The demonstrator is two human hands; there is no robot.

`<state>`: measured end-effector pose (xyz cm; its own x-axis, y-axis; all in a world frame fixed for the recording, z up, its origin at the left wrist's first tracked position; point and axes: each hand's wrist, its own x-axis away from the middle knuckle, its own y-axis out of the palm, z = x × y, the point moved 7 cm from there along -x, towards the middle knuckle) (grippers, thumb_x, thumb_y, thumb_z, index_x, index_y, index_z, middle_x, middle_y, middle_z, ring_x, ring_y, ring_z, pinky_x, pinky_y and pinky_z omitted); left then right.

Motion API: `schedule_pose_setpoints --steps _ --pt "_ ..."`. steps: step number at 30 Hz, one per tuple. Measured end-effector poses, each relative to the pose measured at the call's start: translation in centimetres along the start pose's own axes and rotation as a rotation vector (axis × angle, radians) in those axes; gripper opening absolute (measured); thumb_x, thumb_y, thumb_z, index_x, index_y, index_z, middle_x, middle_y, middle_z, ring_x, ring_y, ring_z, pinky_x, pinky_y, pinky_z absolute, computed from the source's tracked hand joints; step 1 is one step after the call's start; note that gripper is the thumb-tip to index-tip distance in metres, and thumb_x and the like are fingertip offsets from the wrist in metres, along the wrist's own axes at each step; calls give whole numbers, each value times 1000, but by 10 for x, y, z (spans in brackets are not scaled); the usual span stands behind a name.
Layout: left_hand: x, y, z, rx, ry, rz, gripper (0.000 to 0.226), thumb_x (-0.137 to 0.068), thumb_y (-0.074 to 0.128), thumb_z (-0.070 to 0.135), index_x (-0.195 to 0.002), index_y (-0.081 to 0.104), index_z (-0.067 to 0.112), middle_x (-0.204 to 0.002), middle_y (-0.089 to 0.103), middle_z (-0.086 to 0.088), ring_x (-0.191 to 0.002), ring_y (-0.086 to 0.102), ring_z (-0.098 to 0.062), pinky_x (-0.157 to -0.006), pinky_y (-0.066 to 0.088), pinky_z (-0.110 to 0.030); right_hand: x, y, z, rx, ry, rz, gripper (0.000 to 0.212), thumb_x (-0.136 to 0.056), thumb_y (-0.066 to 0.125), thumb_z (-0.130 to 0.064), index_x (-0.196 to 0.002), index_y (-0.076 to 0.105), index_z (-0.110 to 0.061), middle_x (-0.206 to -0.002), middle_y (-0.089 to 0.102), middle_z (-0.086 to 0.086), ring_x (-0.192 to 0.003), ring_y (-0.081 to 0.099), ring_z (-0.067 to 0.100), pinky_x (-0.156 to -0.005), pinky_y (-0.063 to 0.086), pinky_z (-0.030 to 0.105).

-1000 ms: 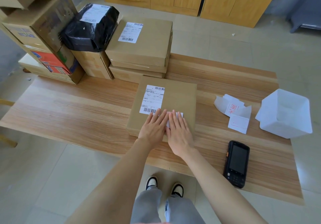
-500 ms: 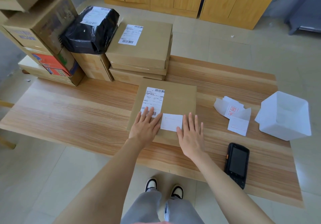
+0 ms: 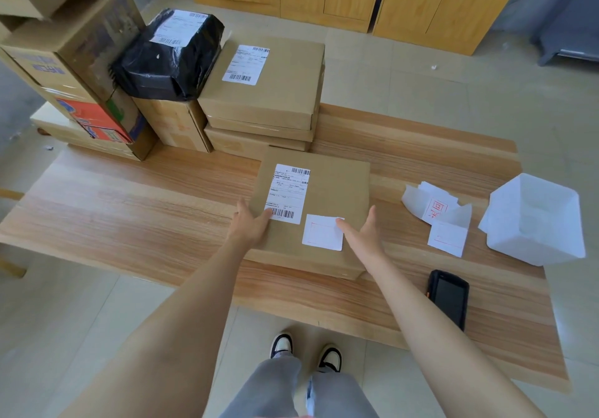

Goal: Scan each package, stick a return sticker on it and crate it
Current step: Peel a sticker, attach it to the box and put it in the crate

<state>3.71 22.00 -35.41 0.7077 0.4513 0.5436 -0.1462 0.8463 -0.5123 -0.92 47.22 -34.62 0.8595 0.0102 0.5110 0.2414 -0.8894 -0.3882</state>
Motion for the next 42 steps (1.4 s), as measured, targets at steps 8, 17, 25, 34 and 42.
schedule_pose_setpoints --steps 8,17,25,34,42 --pt "-8 3 -6 213 -44 -25 59 -91 58 36 -140 37 12 -132 52 -7 -120 50 -27 -104 39 -41 -6 8 7 -29 90 -16 108 -83 70 -31 -151 -14 -24 -160 12 2 -143 24 23 -110 26 35" --pt "3 3 -6 393 -67 -24 50 -94 55 25 -138 37 11 -127 53 -6 -102 51 -21 -85 39 -32 -1 5 -2 -56 54 9 108 -80 72 -31 -152 -8 -24 -158 17 3 -142 25 23 -109 28 36" --pt "40 -25 -19 377 -65 116 54 -89 60 32 -135 39 15 -124 54 -2 -113 52 -25 -99 42 -39 14 12 -22 2 -42 -73 106 -81 70 -32 -152 -9 -26 -158 18 4 -140 29 24 -104 31 35" --pt "117 -76 -81 549 -154 336 79 -70 63 42 -139 36 17 -132 49 1 -116 47 -22 -91 36 -32 47 77 -47 125 -185 -318 113 -75 73 -37 -151 -11 -30 -157 18 -1 -140 27 24 -104 33 37" --pt "164 -134 -146 698 -242 515 44 -88 59 18 -128 41 12 -124 55 -5 -105 53 -23 -82 40 -32 92 163 -86 243 -298 -511 112 -76 73 -36 -151 -10 -28 -157 19 1 -140 26 26 -109 30 41"
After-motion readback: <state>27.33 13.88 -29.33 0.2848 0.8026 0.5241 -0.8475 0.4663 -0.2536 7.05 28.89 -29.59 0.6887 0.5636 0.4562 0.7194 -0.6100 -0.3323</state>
